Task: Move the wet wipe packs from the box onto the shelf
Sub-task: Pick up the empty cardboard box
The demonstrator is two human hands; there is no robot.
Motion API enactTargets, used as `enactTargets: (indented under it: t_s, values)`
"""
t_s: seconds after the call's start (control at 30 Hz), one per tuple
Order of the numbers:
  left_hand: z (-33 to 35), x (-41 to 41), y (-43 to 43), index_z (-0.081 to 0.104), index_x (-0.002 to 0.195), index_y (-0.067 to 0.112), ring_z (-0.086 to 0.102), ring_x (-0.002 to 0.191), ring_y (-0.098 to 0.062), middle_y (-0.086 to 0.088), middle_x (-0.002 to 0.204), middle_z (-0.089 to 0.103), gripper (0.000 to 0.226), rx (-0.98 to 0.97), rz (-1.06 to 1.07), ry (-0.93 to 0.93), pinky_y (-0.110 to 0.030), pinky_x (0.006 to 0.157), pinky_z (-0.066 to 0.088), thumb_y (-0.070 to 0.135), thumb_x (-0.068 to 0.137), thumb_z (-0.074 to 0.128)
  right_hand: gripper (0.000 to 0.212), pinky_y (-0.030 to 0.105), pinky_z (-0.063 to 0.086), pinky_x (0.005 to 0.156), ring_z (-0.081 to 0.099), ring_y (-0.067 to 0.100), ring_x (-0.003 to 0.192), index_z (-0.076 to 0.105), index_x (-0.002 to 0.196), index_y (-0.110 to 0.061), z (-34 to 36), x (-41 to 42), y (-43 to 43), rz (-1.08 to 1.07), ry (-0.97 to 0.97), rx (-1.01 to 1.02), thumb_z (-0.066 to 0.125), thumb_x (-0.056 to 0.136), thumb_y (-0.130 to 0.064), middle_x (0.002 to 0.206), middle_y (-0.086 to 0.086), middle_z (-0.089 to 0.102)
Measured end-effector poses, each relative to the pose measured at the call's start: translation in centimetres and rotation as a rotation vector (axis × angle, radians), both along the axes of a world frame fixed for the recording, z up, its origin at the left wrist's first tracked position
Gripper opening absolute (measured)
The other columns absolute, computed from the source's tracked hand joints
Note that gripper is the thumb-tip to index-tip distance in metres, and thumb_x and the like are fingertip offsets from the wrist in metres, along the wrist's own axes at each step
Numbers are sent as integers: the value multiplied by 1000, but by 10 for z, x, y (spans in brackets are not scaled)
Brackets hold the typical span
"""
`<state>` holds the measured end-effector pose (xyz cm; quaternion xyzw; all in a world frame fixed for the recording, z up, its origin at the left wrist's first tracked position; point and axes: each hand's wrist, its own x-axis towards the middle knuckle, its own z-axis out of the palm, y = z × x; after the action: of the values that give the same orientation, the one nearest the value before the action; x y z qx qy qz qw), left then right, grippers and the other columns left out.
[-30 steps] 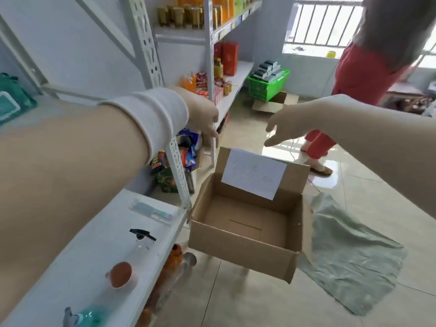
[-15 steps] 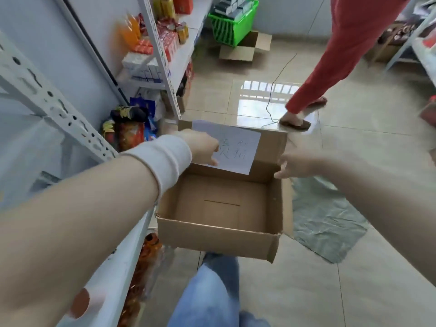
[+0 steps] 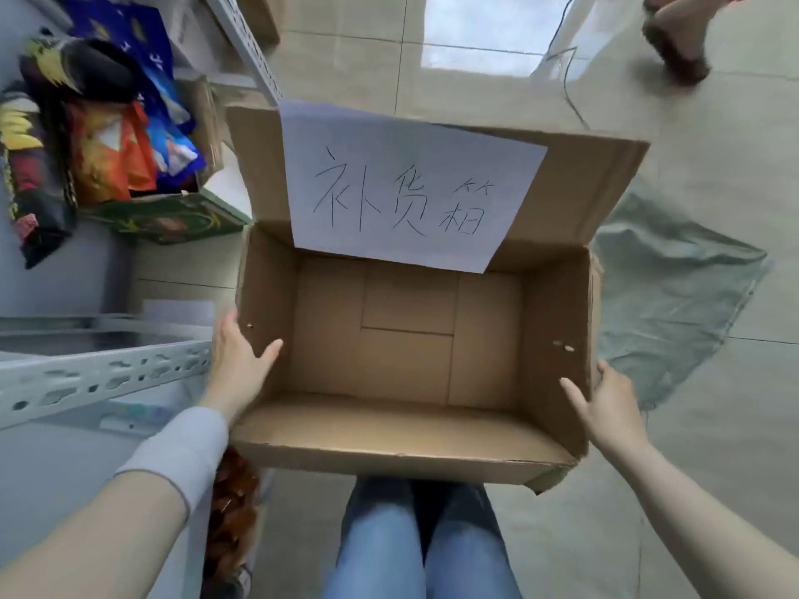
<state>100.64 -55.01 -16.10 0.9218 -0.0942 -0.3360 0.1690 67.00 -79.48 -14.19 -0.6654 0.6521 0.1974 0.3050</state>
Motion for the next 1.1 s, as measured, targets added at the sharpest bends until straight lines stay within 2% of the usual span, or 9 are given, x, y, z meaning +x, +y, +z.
enactTargets:
  t_s: [0.1,0.27,0.33,0.43,0.57,0.73,0.9,1.0,1.1]
  values:
    - [-36,24,-4,7,149,11,19,143,-26,-10,156,18,76,-42,123,5,-41,117,17,20,91,56,61,43,36,106,43,34,127,38,136,-1,-43,16,-21,-132,-68,-72,55,90,-36,136,20,47]
    - [-60,39,-7,45,128,-4,48,120,-43,-27,130,52,39,85,105,-106,-45,100,36,20,97,44,41,45,41,88,51,47,110,49,118,3,-76,23,-29,-231,34,-180,47,95,-30,118,29,58]
    - [-60,36,-9,49,121,-7,50,114,-46,-30,123,56,35,116,90,-154,-45,94,38,18,98,44,38,45,41,87,51,48,109,53,115,5,-81,21,-36,-214,73,-182,44,97,-26,114,32,59]
    - [-51,28,-7,49,122,-10,49,115,-48,-33,122,55,38,190,47,-159,-47,94,38,20,98,44,34,42,41,87,52,47,108,57,112,7,-73,18,-41,-190,65,-151,45,97,-21,112,33,60]
    - [-10,11,-2,52,119,-8,51,111,-48,-32,118,58,38,186,51,-180,-48,92,40,22,97,45,30,41,39,86,52,47,107,58,109,10,-27,14,-41,-201,2,-175,46,96,-15,110,34,60]
    - [84,-3,10,56,98,-6,56,96,-45,-31,101,62,33,97,44,-206,-43,75,41,25,97,45,30,44,40,88,51,48,107,59,110,5,77,2,-48,-162,-67,-202,45,96,-17,110,33,61]
    - [164,-18,27,52,84,-2,56,88,-45,-29,90,62,31,29,81,-283,-40,68,37,28,95,48,29,41,40,83,53,46,104,62,111,0,166,-7,-54,-48,-175,-313,45,96,-20,107,31,63]
    - [199,-34,33,57,92,-4,57,93,-47,-31,94,63,33,-10,110,-364,-42,70,40,28,95,50,31,40,39,75,56,47,98,62,109,-1,197,-16,-61,26,-218,-389,46,96,-24,102,31,64]
    - [226,-63,42,59,102,-9,57,98,-48,-32,101,63,38,-27,172,-426,-45,78,44,28,95,49,33,42,43,75,59,46,95,62,106,1,220,-25,-72,145,-233,-431,46,96,-27,98,32,65]
